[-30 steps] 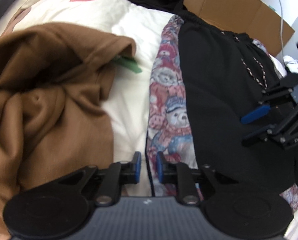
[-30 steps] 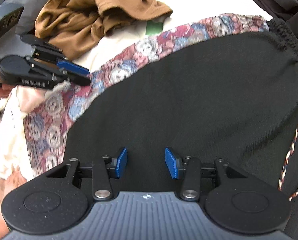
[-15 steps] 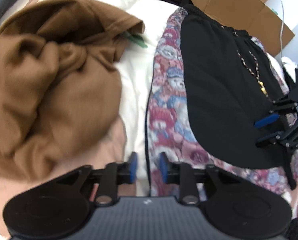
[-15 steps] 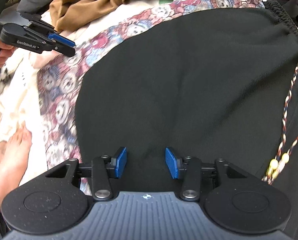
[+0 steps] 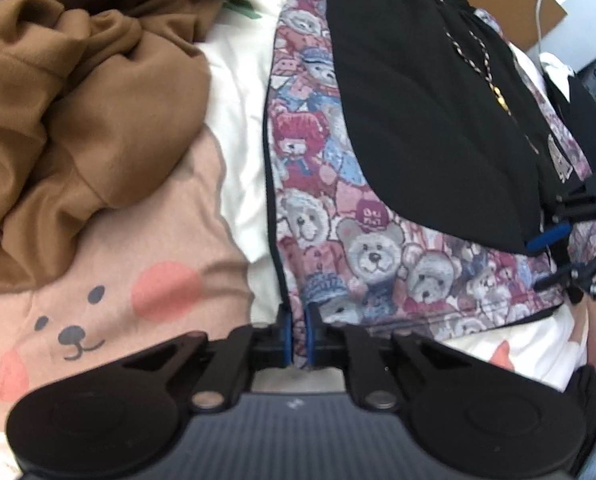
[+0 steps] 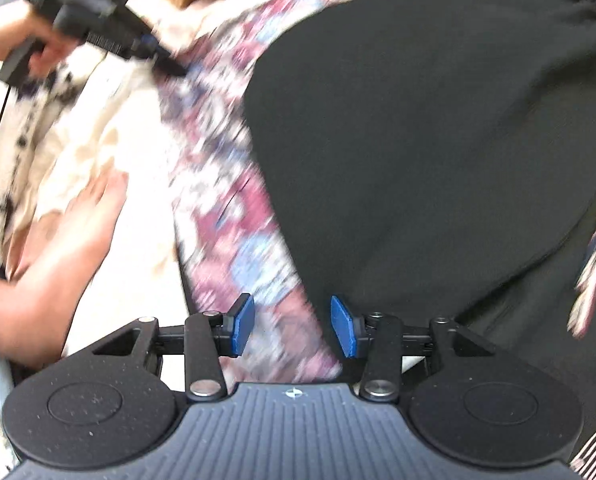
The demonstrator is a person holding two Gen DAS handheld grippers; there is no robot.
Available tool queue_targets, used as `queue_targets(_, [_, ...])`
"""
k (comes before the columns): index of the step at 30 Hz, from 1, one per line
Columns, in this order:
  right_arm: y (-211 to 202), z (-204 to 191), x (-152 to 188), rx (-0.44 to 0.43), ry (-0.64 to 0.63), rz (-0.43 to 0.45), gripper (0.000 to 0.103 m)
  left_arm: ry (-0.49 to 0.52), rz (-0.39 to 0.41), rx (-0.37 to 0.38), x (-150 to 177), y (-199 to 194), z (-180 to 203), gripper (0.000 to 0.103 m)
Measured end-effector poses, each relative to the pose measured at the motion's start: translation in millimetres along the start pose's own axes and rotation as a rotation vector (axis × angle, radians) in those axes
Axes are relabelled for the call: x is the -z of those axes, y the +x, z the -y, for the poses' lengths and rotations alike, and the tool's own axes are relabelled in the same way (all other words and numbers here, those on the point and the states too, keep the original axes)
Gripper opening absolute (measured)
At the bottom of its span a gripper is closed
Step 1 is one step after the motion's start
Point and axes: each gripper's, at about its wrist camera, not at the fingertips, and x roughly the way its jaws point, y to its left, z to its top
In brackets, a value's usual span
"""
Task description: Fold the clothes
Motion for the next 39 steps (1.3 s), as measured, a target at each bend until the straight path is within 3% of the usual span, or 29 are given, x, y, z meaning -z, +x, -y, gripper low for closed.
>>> queue_targets(5, [5.6,-8.5,9.7,-0.028,0.004,-0.032,0.038,-0.02,-0.006,0.007,4.0,-5.1,-5.1,0.008])
queue_targets(7, [5.3,-6.4,10.0,-0.049,0.023,-0.055,0.032,-0.015,-0.013,0.012,3.9,-10.4,-6.1,0.014])
queue_targets(8, [3.4,-4.8,8.8,-0.066,0.035,-0.069,0.031,0.039,-0.002,-0.005,2.8,-18.2,-2.0,0.016])
queue_targets(10, [-3.3,-1.8,5.9,-0.091,0.055,-0.074,0.031,0.068,0.031,-0.035,-0.3,-29.1,0.4,0.028])
queue_targets(13, [-23.9,7.6,3.0,-0.085,0.101,-0.025,0.032,0.017,0.124,-0.014,-13.1,-43.8,-5.4,0.031])
queue_targets(17, [-43.9,29.2,-3.1,-0.026,0.156,0.057,0.033,0.034,0.231,0.014,-29.5,-40.1,7.8,0.04])
queue_targets(20, [-52.5,50.8,-8.2,0.051,0.197,0.123,0.034,0.049,0.258,0.033,-46.4,-24.4,19.2,0.04])
queue_targets(24, [-47.1,74.0,-13.0,0.141,0.229,0.19,0.034,0.058,0.235,0.062,-48.9,0.1,29.5,0.04])
queue_targets(28, [-42.0,89.6,-12.8,0.237,0.185,0.198,0.034,0.058,0.118,0.05,-34.8,23.1,27.3,0.039])
queue_targets(34, [-41.8,95.3,6.6,0.187,0.211,0.122,0.034,0.007,0.084,0.063,-18.6,10.6,19.3,0.036])
queue_targets(37, [-65.0,102.7,10.6,0.136,0.255,0.149,0.034,0.002,0.116,0.064,-22.6,-3.0,19.5,0.036])
queue_targets(39, [-82.6,111.7,14.5,0.164,0.27,0.18,0.034,0.005,0.139,0.056,-27.6,-9.4,21.3,0.037])
